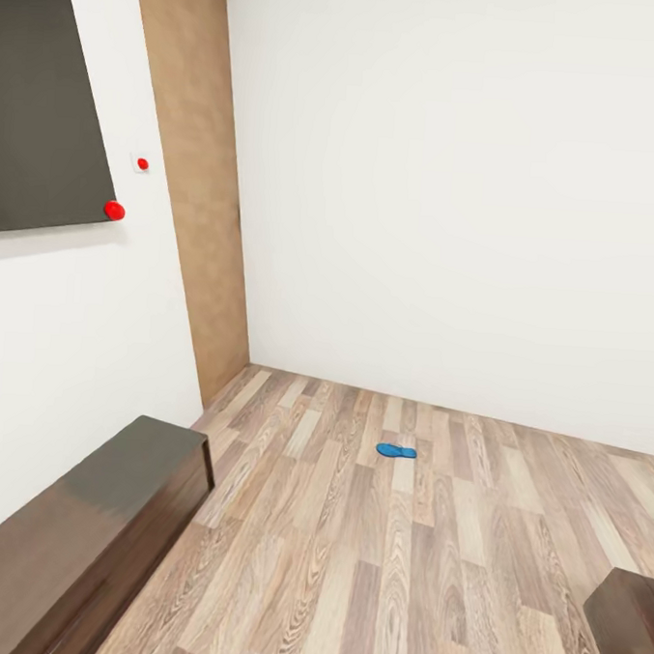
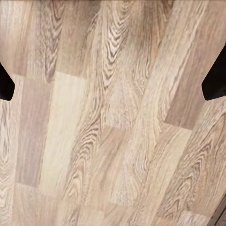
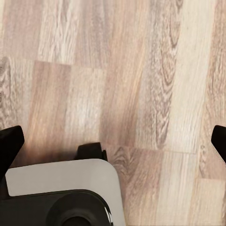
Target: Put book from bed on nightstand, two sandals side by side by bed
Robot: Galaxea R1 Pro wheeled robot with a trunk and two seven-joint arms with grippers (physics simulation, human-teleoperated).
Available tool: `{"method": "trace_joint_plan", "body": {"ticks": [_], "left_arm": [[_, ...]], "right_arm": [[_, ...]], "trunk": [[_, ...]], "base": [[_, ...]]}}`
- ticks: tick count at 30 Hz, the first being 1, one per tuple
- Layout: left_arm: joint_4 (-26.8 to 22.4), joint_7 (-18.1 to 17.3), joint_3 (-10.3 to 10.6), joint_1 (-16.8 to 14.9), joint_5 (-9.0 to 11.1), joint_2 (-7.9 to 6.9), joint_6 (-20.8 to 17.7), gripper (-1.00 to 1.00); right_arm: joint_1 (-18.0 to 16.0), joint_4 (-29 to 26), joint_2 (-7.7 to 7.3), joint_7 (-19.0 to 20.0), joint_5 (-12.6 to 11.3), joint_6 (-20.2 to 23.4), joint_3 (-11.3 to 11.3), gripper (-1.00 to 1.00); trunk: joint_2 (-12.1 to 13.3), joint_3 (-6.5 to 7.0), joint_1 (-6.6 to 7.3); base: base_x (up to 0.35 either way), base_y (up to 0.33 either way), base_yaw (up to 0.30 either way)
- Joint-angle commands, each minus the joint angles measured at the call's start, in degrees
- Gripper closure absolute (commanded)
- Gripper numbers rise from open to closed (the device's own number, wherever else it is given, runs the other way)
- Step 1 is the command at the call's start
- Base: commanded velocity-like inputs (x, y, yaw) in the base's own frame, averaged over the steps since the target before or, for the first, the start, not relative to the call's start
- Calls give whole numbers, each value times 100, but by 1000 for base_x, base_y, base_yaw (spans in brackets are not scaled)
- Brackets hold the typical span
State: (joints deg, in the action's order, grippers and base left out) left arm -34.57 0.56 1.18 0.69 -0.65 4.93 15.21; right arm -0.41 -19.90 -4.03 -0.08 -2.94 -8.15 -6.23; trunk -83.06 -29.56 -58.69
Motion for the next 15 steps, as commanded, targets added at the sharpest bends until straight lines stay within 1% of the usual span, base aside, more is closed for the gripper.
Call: {"method": "trace_joint_plan", "body": {"ticks": [1,6,15], "left_arm": [[51,6,3,1,-9,-1,8,-100],[186,6,-2,1,-20,1,15,-100],[213,6,-4,0,-22,7,17,-100]], "right_arm": [[-3,4,0,-1,-31,-20,-1,-100],[-3,4,-1,-1,-31,-20,-1,-100],[-3,3,0,-1,-31,-20,-1,-100]], "trunk": [[-2,-4,-4],[-2,-4,-4],[-2,-4,-4]], "base": [[332,0,0],[332,0,0],[332,0,0]]}}
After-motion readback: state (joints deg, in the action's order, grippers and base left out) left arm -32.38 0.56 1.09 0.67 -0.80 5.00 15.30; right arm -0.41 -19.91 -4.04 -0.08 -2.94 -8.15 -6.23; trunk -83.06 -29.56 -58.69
